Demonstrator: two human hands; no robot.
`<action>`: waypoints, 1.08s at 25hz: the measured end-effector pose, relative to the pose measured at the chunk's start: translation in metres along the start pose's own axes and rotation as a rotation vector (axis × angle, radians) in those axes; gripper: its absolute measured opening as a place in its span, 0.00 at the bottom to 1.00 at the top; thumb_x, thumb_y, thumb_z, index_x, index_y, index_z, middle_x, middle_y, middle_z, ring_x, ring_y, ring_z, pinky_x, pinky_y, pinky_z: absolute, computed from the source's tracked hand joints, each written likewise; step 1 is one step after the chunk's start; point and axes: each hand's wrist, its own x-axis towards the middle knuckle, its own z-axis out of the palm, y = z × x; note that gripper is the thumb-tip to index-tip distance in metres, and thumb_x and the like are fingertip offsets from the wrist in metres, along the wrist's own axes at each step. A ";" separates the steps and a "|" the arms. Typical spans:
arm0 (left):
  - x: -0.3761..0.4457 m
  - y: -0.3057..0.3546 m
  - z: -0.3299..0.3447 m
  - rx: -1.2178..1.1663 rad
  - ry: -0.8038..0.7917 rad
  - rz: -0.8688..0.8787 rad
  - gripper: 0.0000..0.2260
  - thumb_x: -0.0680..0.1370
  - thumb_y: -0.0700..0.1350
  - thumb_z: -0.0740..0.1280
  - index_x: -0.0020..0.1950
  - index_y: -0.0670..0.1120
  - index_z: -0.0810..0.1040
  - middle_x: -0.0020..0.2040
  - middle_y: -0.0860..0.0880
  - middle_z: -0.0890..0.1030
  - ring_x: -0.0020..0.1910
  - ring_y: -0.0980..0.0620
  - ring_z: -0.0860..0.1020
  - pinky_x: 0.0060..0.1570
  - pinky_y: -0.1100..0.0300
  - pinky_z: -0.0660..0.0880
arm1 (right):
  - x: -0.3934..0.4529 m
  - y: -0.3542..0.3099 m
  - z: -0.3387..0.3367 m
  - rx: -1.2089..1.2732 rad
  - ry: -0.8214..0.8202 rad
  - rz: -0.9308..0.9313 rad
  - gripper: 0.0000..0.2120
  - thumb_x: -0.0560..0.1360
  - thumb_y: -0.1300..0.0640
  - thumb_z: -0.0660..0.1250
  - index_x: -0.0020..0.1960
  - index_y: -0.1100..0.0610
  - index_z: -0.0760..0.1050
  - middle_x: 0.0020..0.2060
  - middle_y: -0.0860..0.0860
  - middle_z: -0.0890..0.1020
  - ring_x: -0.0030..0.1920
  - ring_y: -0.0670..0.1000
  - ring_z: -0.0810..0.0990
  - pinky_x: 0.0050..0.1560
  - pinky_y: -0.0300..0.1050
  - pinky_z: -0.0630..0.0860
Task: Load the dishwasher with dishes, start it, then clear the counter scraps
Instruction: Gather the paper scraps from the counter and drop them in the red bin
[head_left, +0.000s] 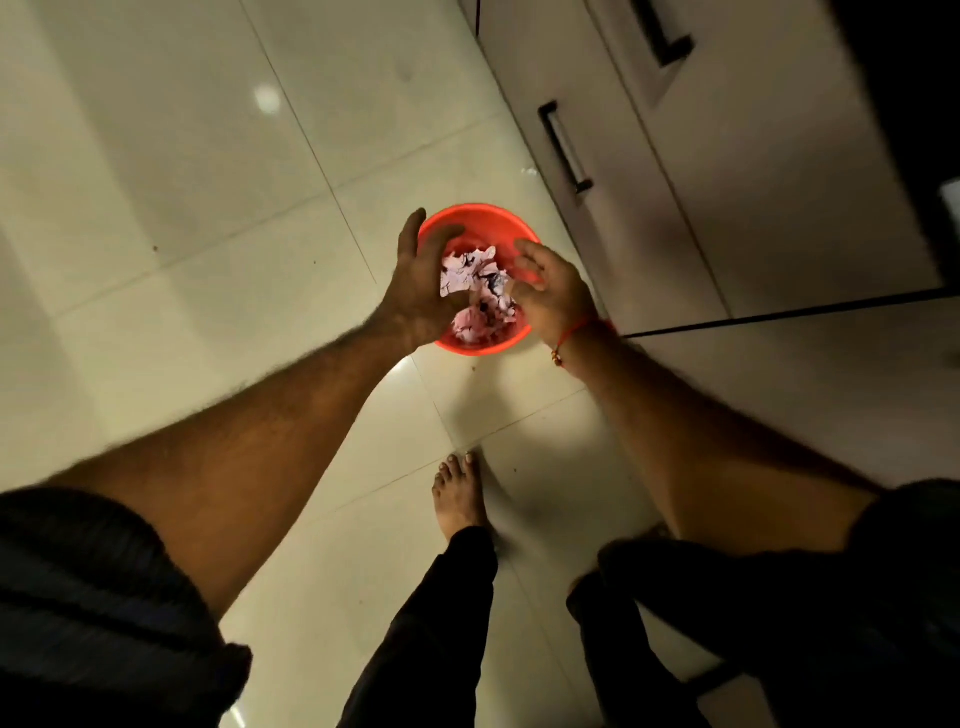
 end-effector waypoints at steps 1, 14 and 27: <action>-0.008 0.006 -0.015 0.041 0.042 0.029 0.43 0.69 0.41 0.75 0.78 0.50 0.55 0.72 0.39 0.65 0.67 0.37 0.67 0.66 0.45 0.70 | -0.016 -0.014 -0.007 0.015 0.000 -0.004 0.29 0.68 0.58 0.65 0.70 0.56 0.72 0.64 0.55 0.79 0.64 0.56 0.78 0.69 0.56 0.72; -0.284 0.293 -0.529 -0.544 0.112 0.933 0.22 0.76 0.49 0.68 0.71 0.49 0.73 0.73 0.44 0.64 0.63 0.51 0.73 0.64 0.68 0.68 | -0.294 -0.214 -0.159 -0.028 0.240 -0.296 0.19 0.77 0.67 0.65 0.66 0.56 0.76 0.59 0.50 0.81 0.53 0.45 0.81 0.56 0.29 0.72; -0.518 0.489 -0.467 -0.215 -0.242 1.552 0.21 0.77 0.40 0.68 0.70 0.50 0.74 0.70 0.50 0.66 0.65 0.47 0.71 0.67 0.47 0.72 | -0.514 -0.122 -0.380 0.150 1.113 -0.203 0.13 0.77 0.61 0.66 0.58 0.49 0.80 0.51 0.47 0.84 0.48 0.45 0.83 0.52 0.46 0.81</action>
